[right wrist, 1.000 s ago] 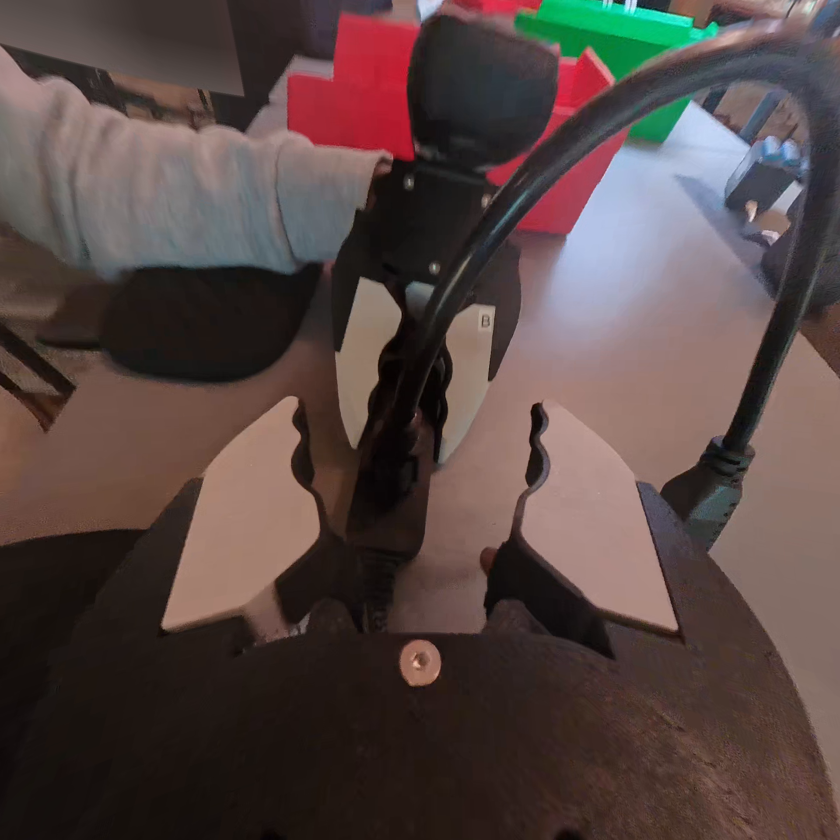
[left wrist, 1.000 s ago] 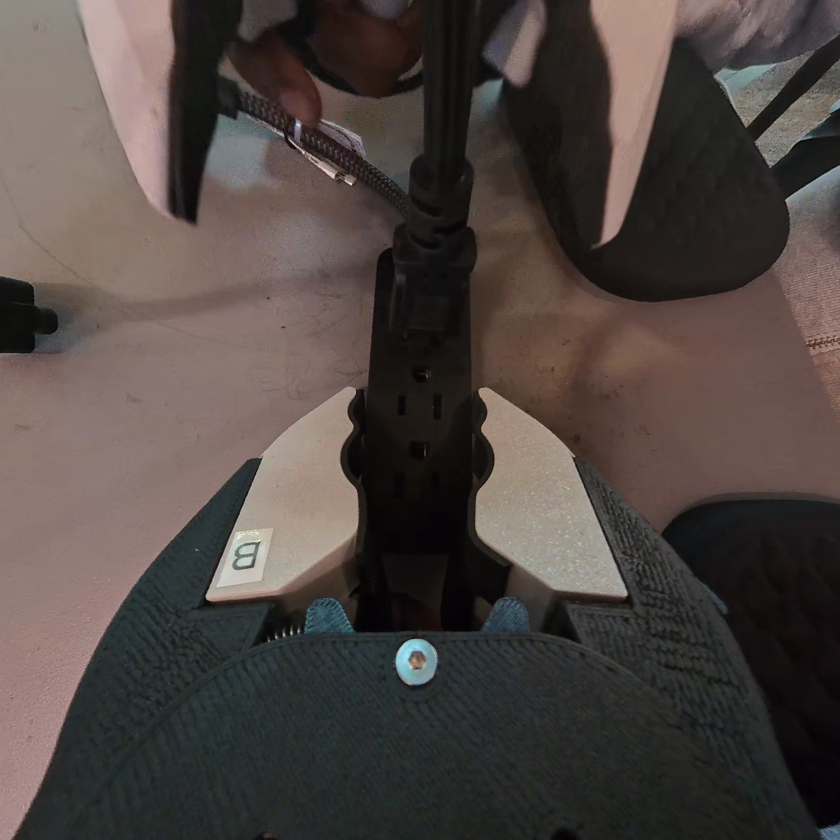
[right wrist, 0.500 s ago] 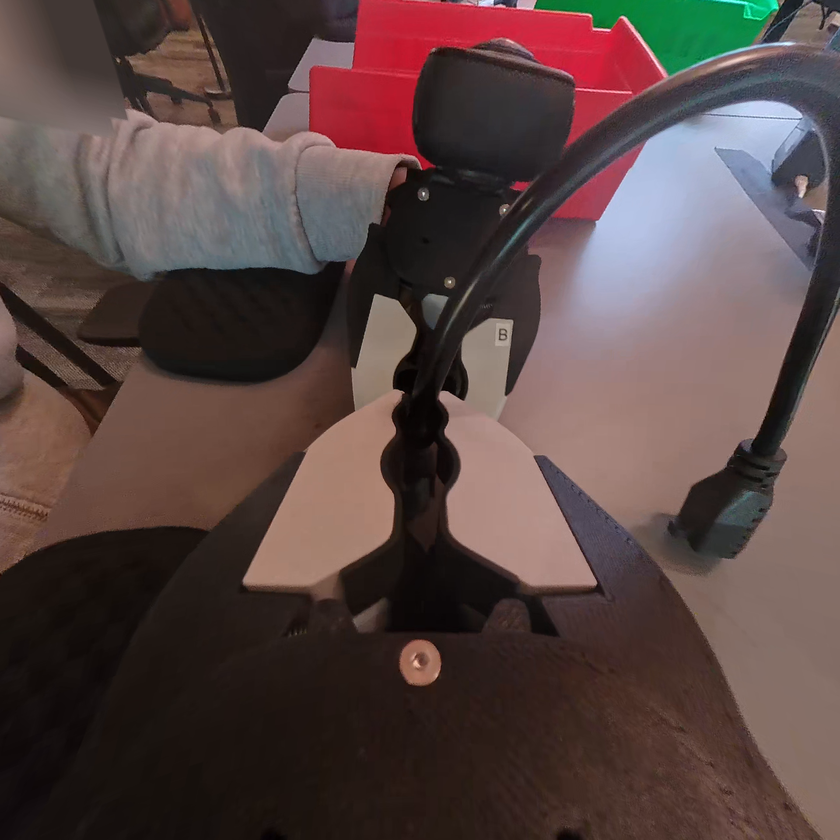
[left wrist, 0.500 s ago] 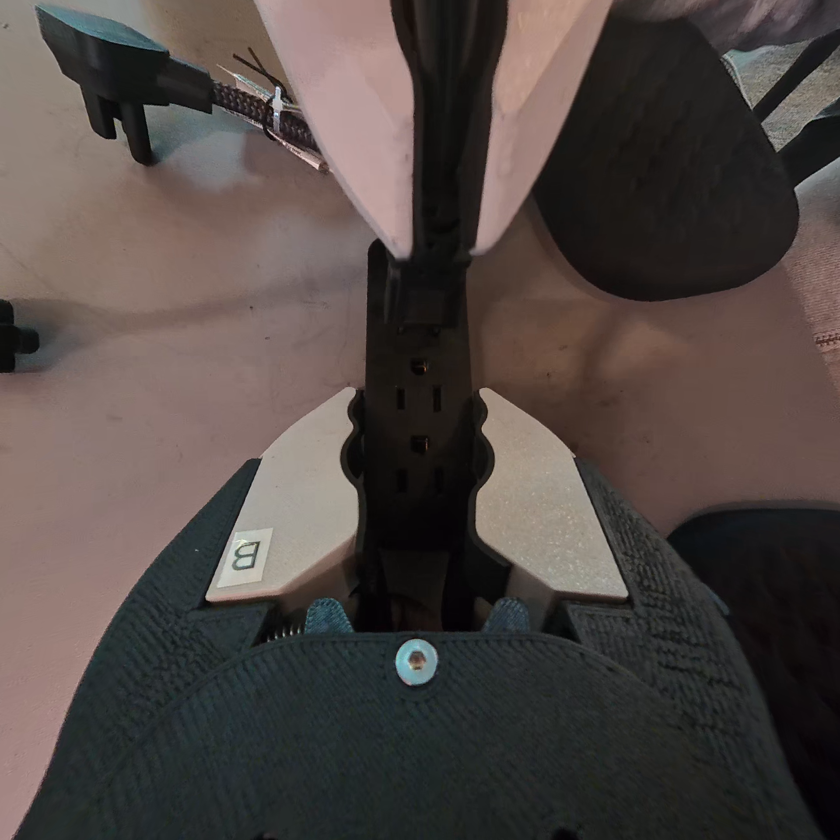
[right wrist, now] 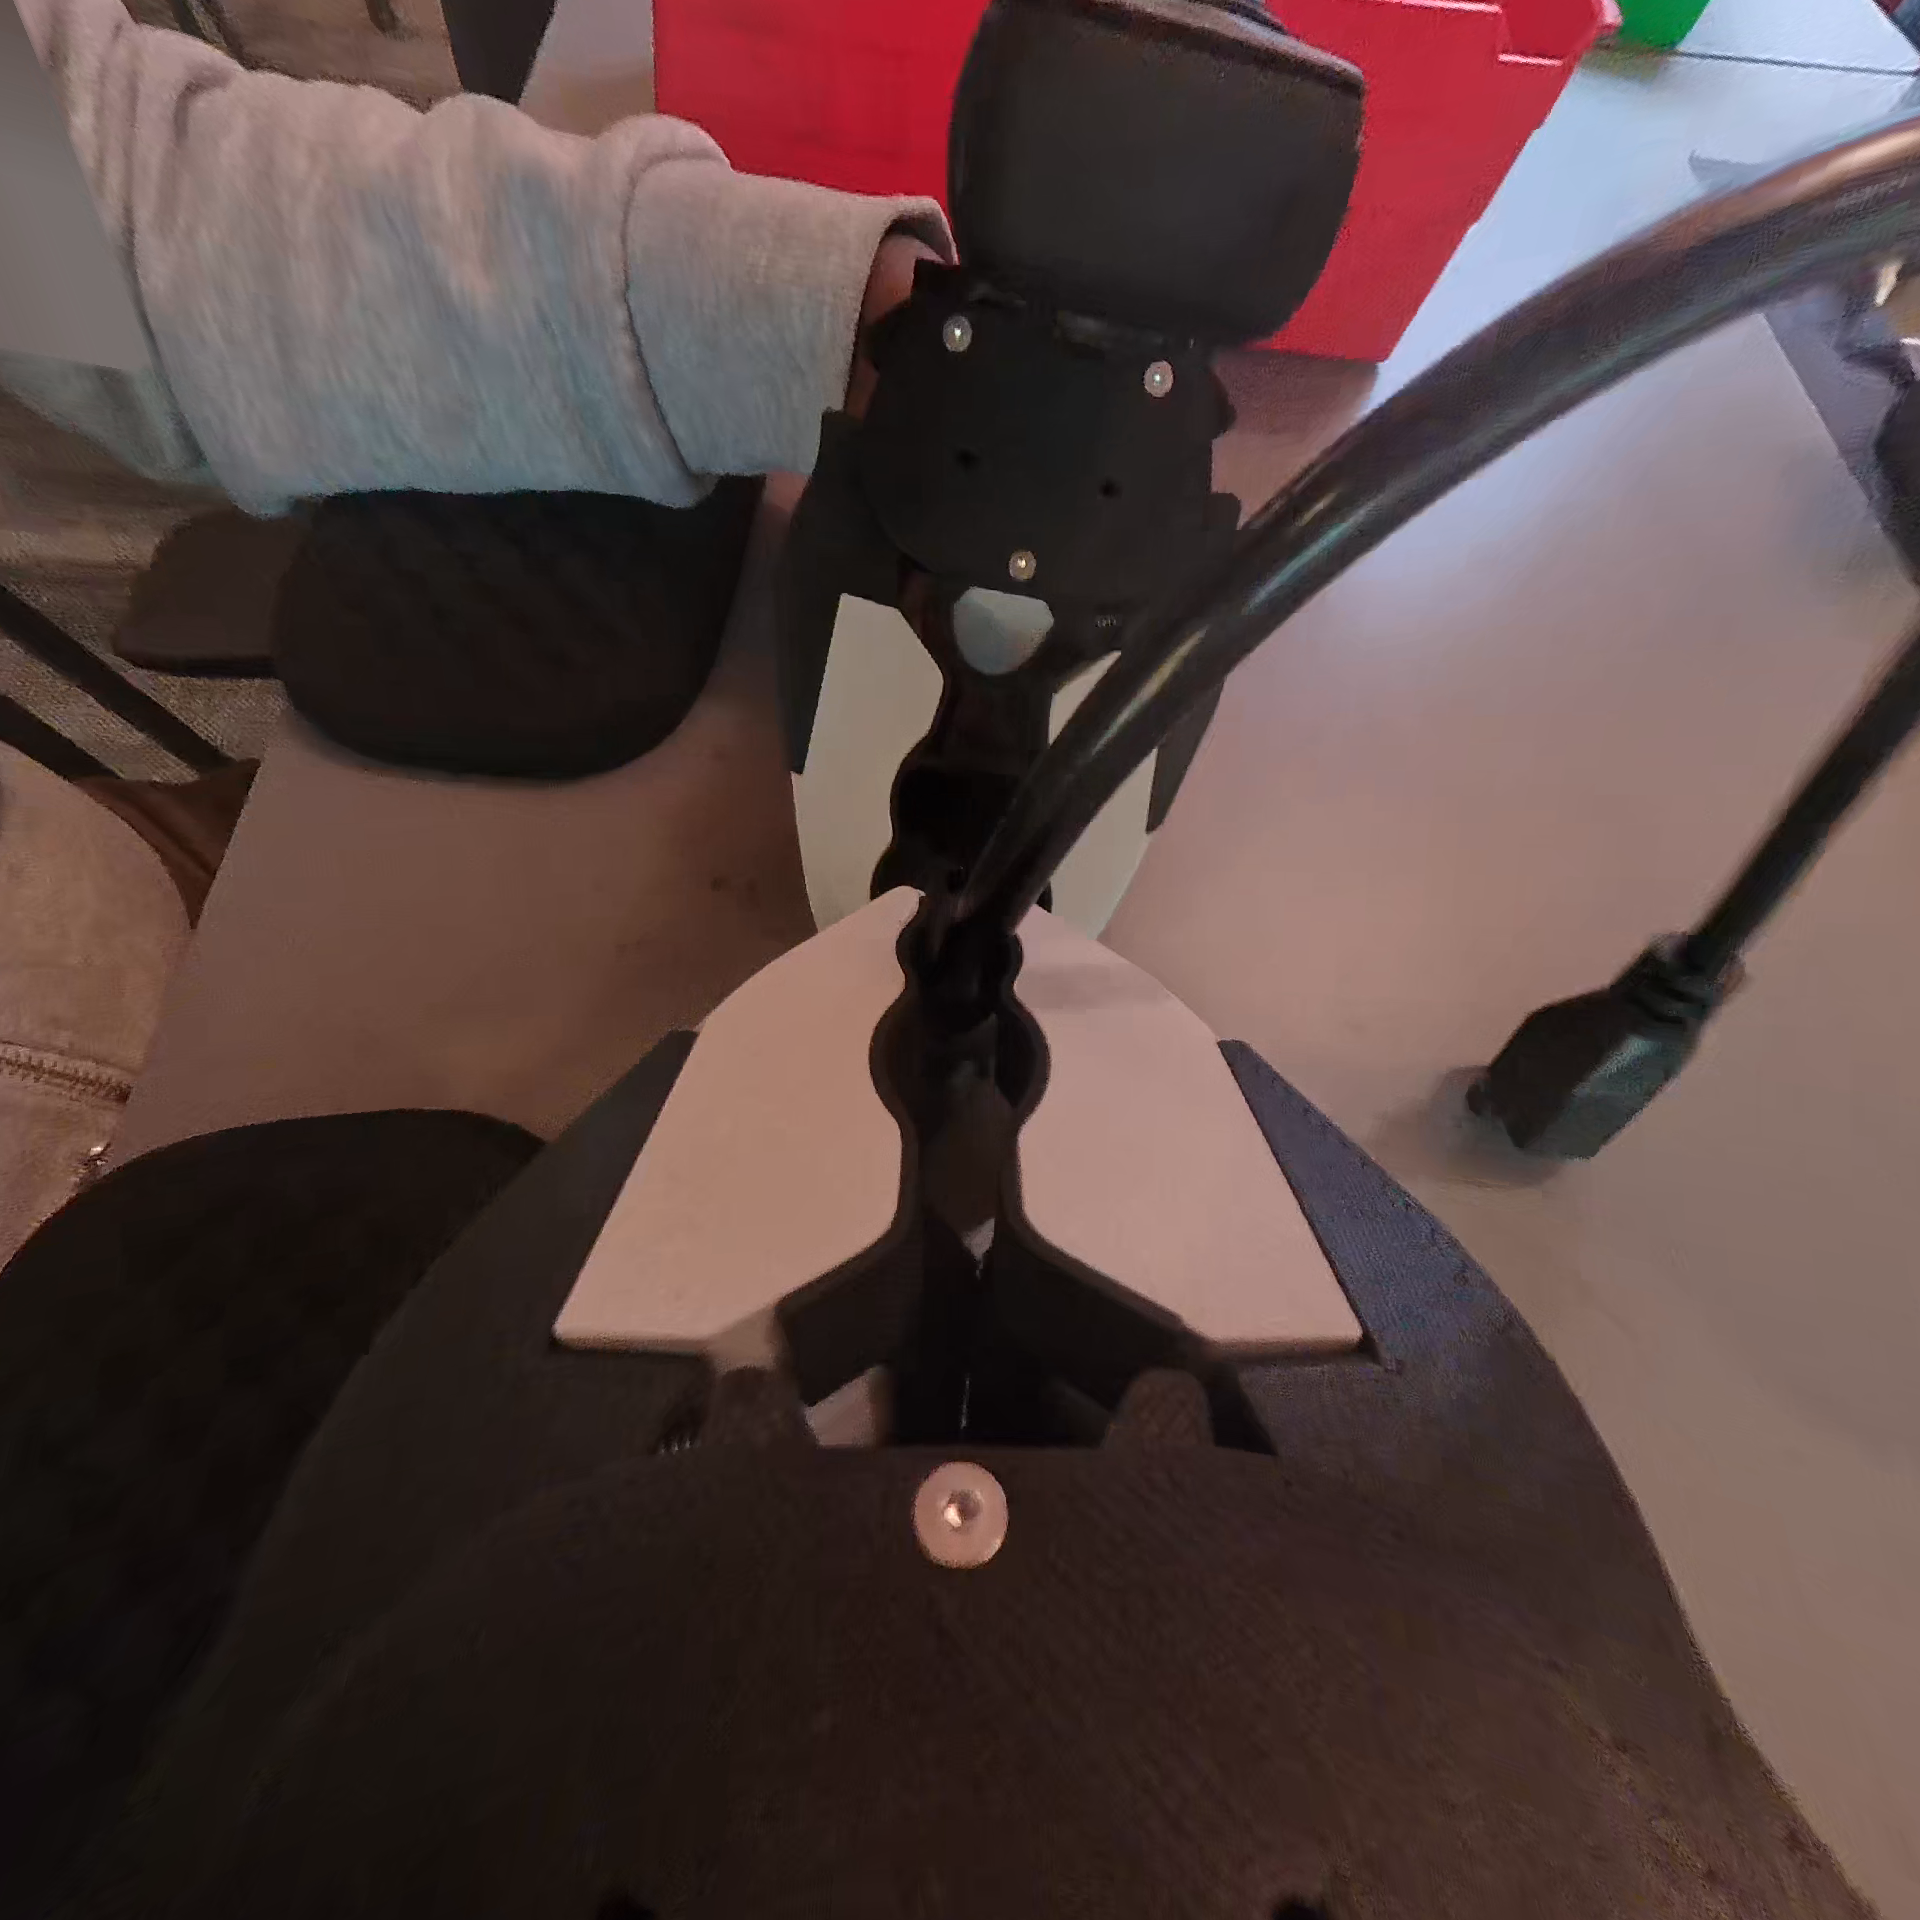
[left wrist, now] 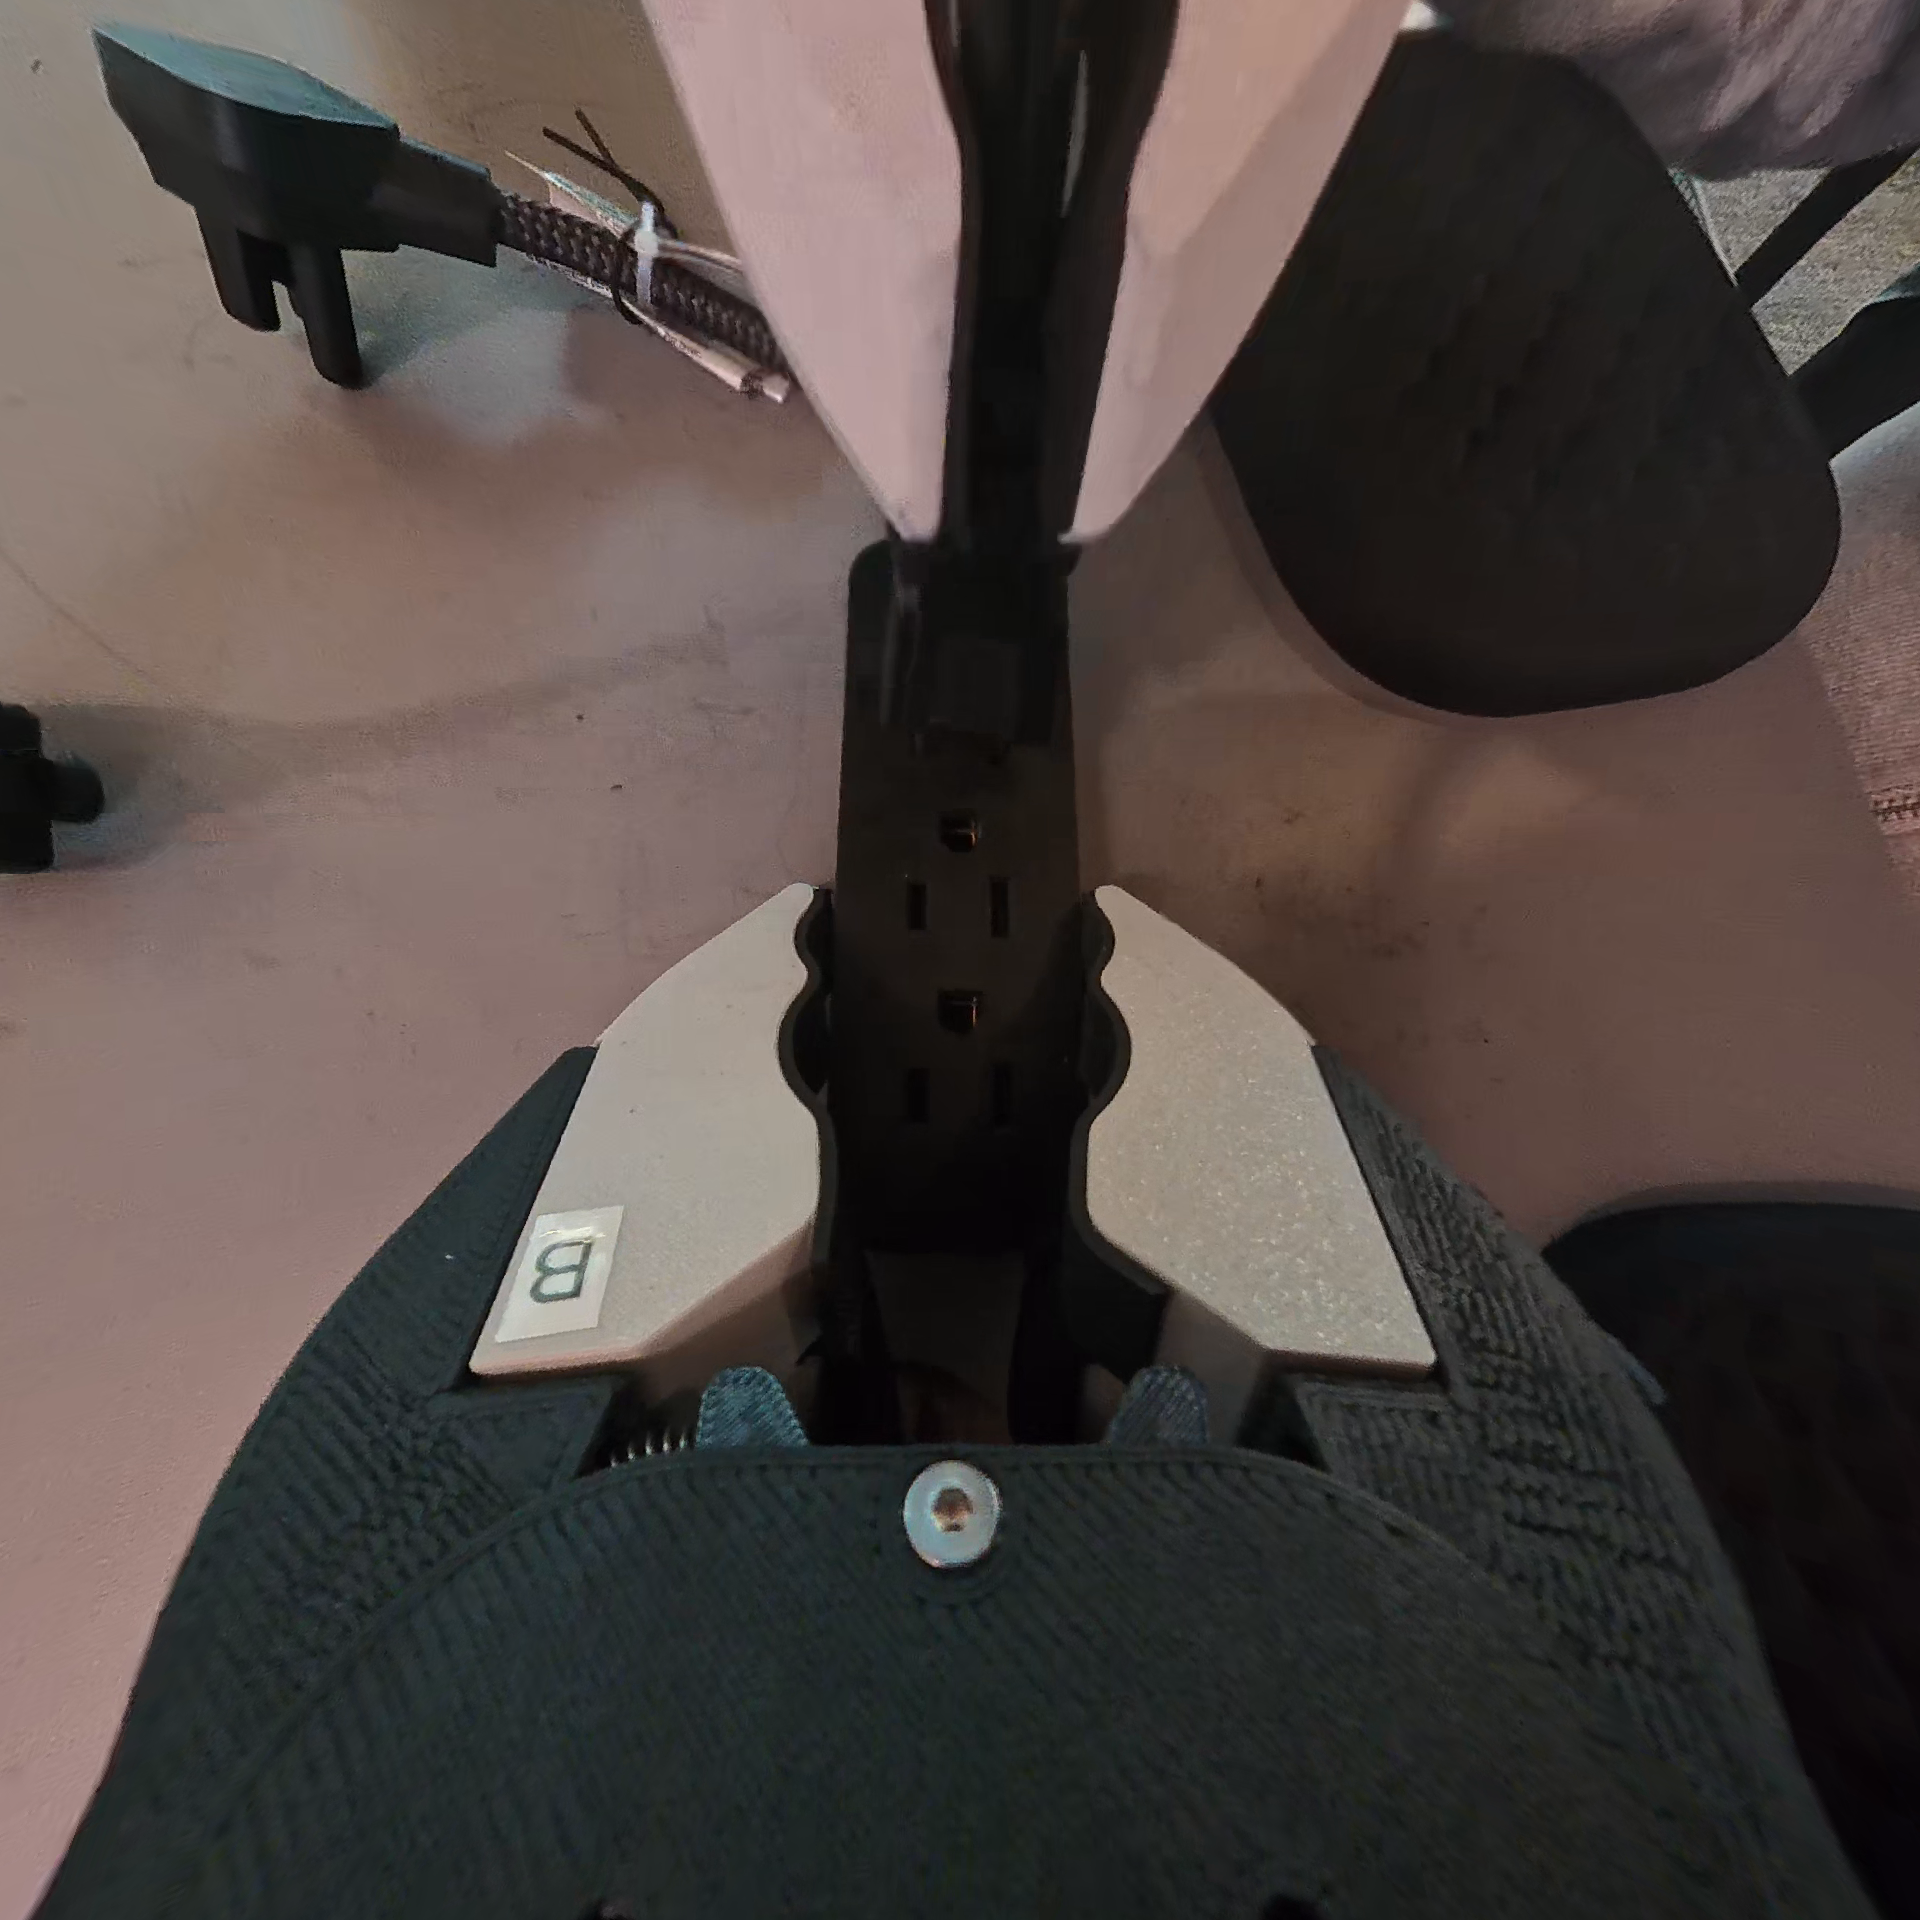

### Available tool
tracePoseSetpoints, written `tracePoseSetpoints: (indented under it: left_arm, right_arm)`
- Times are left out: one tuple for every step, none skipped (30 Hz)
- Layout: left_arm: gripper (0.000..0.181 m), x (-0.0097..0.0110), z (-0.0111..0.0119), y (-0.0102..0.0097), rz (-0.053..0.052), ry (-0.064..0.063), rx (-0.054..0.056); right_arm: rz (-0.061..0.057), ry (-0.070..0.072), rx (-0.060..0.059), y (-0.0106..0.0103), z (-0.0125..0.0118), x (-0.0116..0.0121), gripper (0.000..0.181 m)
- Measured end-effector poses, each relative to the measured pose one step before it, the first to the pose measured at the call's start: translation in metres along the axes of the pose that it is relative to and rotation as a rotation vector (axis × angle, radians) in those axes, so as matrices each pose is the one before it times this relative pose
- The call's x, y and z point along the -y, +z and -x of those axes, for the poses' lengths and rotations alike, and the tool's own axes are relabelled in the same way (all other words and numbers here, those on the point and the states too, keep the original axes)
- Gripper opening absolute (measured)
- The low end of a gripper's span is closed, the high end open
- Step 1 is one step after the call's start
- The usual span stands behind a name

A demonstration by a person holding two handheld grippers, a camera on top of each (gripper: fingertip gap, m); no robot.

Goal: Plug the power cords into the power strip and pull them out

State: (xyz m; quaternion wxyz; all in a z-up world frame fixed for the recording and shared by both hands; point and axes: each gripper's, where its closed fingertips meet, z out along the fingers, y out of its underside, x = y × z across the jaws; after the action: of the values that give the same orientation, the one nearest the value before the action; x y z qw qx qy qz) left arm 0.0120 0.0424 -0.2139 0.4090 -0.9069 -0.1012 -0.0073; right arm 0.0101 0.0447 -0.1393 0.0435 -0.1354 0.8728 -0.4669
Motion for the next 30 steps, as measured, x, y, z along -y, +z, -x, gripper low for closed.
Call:
tracePoseSetpoints:
  left_arm:
    - [0.046, 0.00066, -0.00017, 0.00142, 0.0051, -0.0015, 0.0001]
    - [0.046, -0.00024, 0.00006, -0.00002, 0.0013, 0.0097, 0.0037]
    - [0.046, 0.00003, -0.00006, -0.0001, -0.0016, -0.0012, -0.0009]
    - [0.046, -0.00001, -0.00001, 0.00003, 0.0007, -0.0006, -0.0003]
    - [0.046, -0.00014, -0.00015, -0.00015, -0.0001, -0.0006, -0.0003]
    - [0.046, -0.00026, -0.00019, -0.00023, -0.0011, -0.0027, -0.0007]
    - [0.046, 0.00006, 0.00002, -0.00004, 0.0008, -0.0015, 0.0005]
    - [0.046, 0.00011, 0.00003, 0.00006, -0.0007, -0.001, 0.0]
    - [0.046, 0.00116, 0.00006, 0.00073, -0.0042, -0.0073, -0.0007]
    - [0.046, 0.00056, -0.00018, 0.00118, 0.0055, -0.0016, 0.0]
    - [0.046, -0.00015, 0.00009, 0.00004, 0.0001, 0.0118, 0.0051]
    - [0.046, -0.00003, 0.00001, -0.00014, -0.001, -0.0021, -0.0007]
    - [0.046, 0.00006, 0.00006, 0.00007, 0.0003, -0.0008, -0.0005]
    - [0.046, -0.00009, 0.00001, 0.00006, 0.0, 0.0008, 0.0003]
    - [0.046, -0.00015, -0.00019, -0.00015, -0.0001, 0.0003, -0.0004]
    - [0.046, 0.0, 0.00009, -0.00005, -0.0002, -0.0015, -0.0001]
    - [0.046, 0.00006, 0.00002, 0.00003, -0.0002, -0.0013, -0.0006]
    - [0.046, 0.00093, -0.0003, 0.00076, -0.0028, -0.0069, -0.0021]
    - [0.046, 0.00033, -0.00007, 0.00062, 0.0047, 0.0027, 0.0016]
    - [0.046, -0.00016, 0.00008, 0.00005, -0.001, 0.0093, 0.0037]
    - [0.046, 0.00001, -0.00004, -0.00008, -0.0005, -0.0033, -0.0018]
    - [0.046, -0.00003, 0.00011, -0.00006, -0.0001, 0.0003, -0.0002]
    - [0.046, -0.00009, -0.00008, 0.00006, 0.0, 0.0005, -0.0002]
    - [0.046, -0.00007, -0.00006, -0.00012, -0.0004, -0.0007, -0.0004]
    - [0.046, 0.00002, 0.00012, -0.00004, -0.0002, -0.0018, -0.0005]
    - [0.046, 0.0002, -0.00005, 0.0, -0.0008, -0.0013, -0.0004]
    - [0.046, 0.0004, -0.00004, 0.00054, 0.0002, -0.0055, -0.001]
    - [0.046, -0.00024, 0.00001, -0.00007, 0.0013, 0.006, 0.0022]
    - [0.046, -0.00007, -0.00003, -0.00007, -0.0004, 0.0016, 0.001]
    - [0.046, 0.0, 0.00009, 0.0, 0.0001, -0.0001, 0.0]
  right_arm:
    - [-0.0178, 0.0131, 0.0107, 0.00119, 0.00073, 0.00101, 0.01]
    - [-0.0158, 0.0074, 0.0025, 0.00181, 0.0, 0.00129, 0.01]
    - [-0.0114, 0.0077, 0.0063, 0.00263, 0.0006, 0.00167, 0.01]
    - [-0.0064, 0.0126, 0.0068, 0.00326, 0.00074, 0.00185, 0.01]
    - [0.0045, 0.0114, 0.0052, 0.00153, 0.00035, 0.00055, 0.01]
    - [0.0137, 0.0097, 0.0051, -0.0014, 0.00001, -0.00106, 0.01]
    - [0.0167, 0.007, 0.0011, -0.00363, -0.00069, -0.00235, 0.01]
    - [0.0116, 0.0051, -0.0023, -0.00479, -0.00123, -0.00297, 0.01]
    - [-0.0062, 0.0127, 0.0067, -0.00161, -0.00009, -0.00096, 0.01]
    - [-0.0119, 0.011, 0.011, 0.00106, 0.0008, 0.00071, 0.01]
    - [-0.0064, -0.0011, 0.0002, 0.00144, -0.00001, 0.00087, 0.01]
    - [-0.0037, -0.006, -0.0018, 0.00229, 0.00026, 0.00147, 0.01]
    - [-0.0013, -0.0047, 0.0007, 0.00305, 0.001, 0.0016, 0.01]
    - [0.0078, -0.0058, 0.0004, 0.00181, 0.00101, 0.00064, 0.01]
    - [0.017, -0.0027, -0.0012, -0.00145, 0.00022, -0.00118, 0.01]
    - [0.0174, 0.0063, -0.0006, -0.00366, -0.00042, -0.00248, 0.01]
    - [0.0084, 0.0114, -0.0015, -0.00437, -0.0011, -0.00273, 0.01]
    - [-0.0106, 0.0124, 0.0082, -0.00086, 0.00008, -0.00046, 0.011]
    - [-0.0148, 0.0051, 0.0097, 0.00147, 0.00075, 0.00109, 0.01]
    - [-0.0052, -0.005, 0.0003, 0.00143, 0.00009, 0.00098, 0.01]
    - [0.0005, -0.0063, -0.001, 0.00201, 0.0003, 0.00108, 0.01]
    - [0.0016, -0.0067, -0.0007, 0.00235, 0.00078, 0.0013, 0.01]
    - [0.0076, -0.0044, -0.0016, 0.00077, 0.00044, 0.00017, 0.01]
    - [0.0145, 0.0009, -0.0016, -0.00202, 0.00008, -0.00146, 0.01]
    - [0.0125, 0.0029, -0.0049, -0.00357, -0.00063, -0.00247, 0.01]
    - [-0.0031, 0.0055, -0.0039, -0.0026, -0.00092, -0.00142, 0.01]
    - [-0.0149, 0.0095, 0.0076, 0.00079, 0.0003, 0.00078, 0.01]
    - [-0.0101, 0.0037, 0.005, 0.00161, 0.00028, 0.00102, 0.01]
    - [-0.0022, -0.0055, 0.0003, 0.00185, 0.00024, 0.00124, 0.01]
    - [-0.0005, -0.0082, -0.0011, 0.00287, 0.00063, 0.00159, 0.01]
